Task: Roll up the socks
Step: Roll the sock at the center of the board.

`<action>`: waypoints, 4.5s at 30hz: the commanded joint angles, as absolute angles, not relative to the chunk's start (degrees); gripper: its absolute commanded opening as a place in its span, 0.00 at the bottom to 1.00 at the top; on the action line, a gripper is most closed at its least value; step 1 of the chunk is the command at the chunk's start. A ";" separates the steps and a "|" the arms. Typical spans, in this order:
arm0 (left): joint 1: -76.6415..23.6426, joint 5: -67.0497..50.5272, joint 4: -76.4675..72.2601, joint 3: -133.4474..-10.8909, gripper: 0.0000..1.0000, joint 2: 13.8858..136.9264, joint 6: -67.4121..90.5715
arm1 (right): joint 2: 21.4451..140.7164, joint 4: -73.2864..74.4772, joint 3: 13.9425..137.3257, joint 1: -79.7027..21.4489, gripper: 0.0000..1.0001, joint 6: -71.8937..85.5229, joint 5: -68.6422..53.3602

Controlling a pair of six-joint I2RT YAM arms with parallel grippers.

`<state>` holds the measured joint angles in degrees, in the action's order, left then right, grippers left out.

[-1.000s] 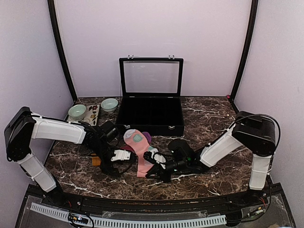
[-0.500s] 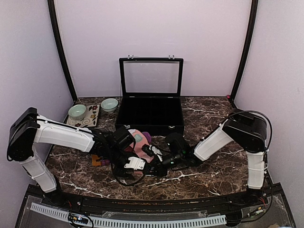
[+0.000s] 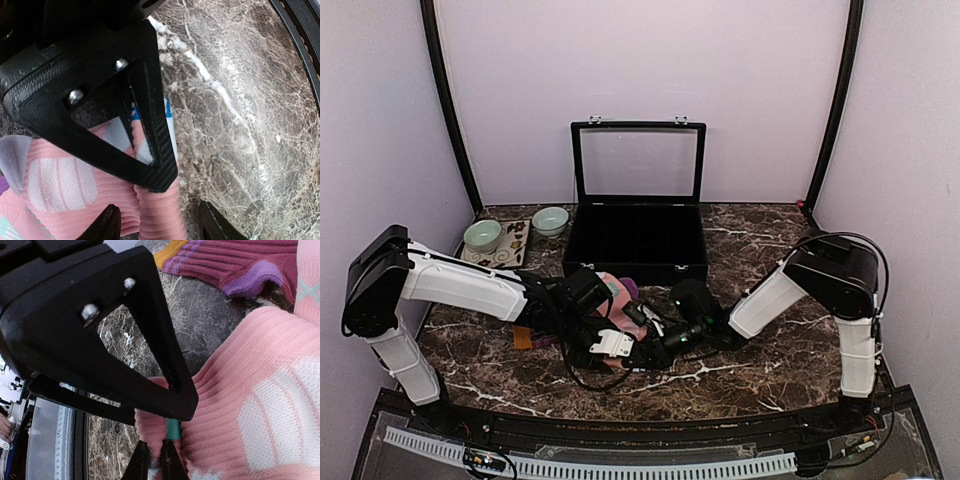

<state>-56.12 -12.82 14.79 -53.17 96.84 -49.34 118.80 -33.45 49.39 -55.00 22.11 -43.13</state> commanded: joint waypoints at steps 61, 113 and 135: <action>-50.10 -31.45 42.02 -71.79 0.04 121.03 -50.43 | 66.80 -37.12 14.10 -65.46 0.99 4.71 11.98; -49.15 -37.26 55.34 -82.46 0.15 131.21 -51.95 | 105.26 -29.36 36.46 -72.81 0.11 -19.11 -4.74; -39.12 -19.27 28.42 -57.46 0.39 96.86 -39.99 | 106.98 -25.16 33.40 -64.03 0.00 1.15 -22.43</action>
